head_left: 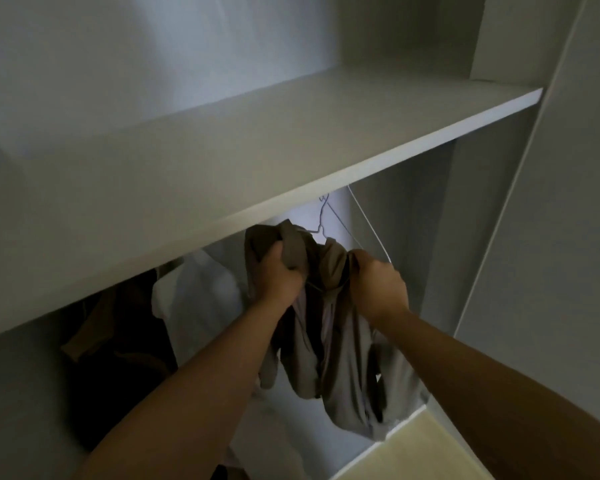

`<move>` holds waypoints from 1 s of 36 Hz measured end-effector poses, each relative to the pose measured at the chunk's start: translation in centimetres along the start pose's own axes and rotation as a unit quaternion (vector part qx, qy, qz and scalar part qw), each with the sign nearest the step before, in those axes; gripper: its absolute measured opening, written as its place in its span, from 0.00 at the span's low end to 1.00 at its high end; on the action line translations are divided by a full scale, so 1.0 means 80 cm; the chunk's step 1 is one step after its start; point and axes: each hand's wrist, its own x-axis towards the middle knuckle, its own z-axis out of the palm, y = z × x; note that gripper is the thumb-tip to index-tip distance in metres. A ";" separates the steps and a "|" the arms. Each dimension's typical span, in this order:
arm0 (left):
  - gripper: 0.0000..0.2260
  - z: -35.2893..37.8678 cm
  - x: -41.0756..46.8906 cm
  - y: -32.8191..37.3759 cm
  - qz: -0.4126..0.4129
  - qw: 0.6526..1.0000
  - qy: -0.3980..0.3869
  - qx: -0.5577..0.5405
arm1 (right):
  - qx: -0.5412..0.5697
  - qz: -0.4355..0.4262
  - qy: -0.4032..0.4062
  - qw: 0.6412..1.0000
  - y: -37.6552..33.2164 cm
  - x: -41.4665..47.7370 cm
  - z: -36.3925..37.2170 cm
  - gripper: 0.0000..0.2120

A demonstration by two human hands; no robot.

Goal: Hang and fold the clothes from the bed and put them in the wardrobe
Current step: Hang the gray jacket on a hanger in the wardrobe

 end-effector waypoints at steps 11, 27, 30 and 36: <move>0.08 0.060 0.072 -0.056 0.055 0.985 0.113 -0.114 | -0.023 -0.050 0.076 0.996 0.029 0.048 0.060 0.10; 0.41 0.026 0.119 -0.106 0.183 0.977 0.039 -0.105 | -0.048 -0.121 0.172 0.977 -0.017 0.091 0.093 0.12; 0.41 0.018 0.131 -0.121 0.190 0.975 0.038 -0.105 | -0.049 -0.128 0.188 0.973 -0.028 0.100 0.104 0.10; 0.36 0.011 0.144 -0.139 0.191 0.973 0.029 -0.130 | -0.061 -0.105 0.178 0.976 -0.048 0.122 0.111 0.10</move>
